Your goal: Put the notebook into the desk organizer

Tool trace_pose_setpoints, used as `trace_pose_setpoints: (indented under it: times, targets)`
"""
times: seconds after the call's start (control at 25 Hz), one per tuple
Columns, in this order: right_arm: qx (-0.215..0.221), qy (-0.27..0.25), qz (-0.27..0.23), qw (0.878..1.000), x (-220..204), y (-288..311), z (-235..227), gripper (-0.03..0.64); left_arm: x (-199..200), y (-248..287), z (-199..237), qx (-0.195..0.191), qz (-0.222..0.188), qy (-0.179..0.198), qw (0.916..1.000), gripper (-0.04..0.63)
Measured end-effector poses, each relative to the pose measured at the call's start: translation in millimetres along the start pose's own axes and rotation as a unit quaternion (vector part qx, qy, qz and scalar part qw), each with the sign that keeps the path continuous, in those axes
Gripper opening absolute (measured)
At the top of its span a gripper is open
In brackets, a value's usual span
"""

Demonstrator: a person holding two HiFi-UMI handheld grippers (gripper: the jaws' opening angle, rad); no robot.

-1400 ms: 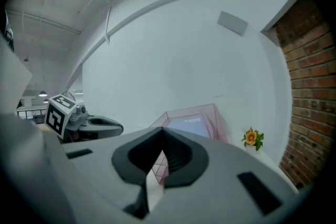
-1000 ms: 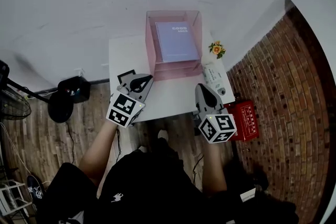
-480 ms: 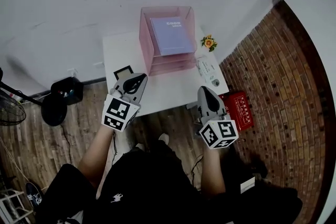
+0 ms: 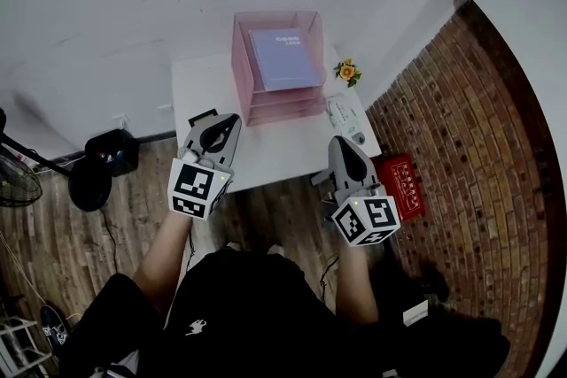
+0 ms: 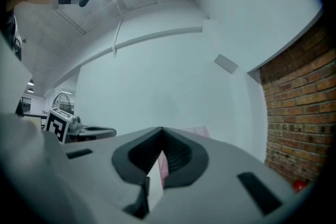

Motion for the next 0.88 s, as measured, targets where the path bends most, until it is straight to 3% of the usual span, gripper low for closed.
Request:
trace_pose_setpoints:
  times: [0.88]
  targets:
    - [-0.001, -0.002, 0.001, 1.000, 0.1, 5.0, 2.8, 0.002, -1.7, -6.5, 1.9, 0.008, 0.002, 0.001, 1.0000, 0.003]
Point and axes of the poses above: the fingertips, and each gripper's own axes: y forward along the fingers, z to its left, x out of its top, the point moved 5 cm from there along -y, backward along the fingers, and after that the axes turned 14 degrees about z, right-handed, at the moved point
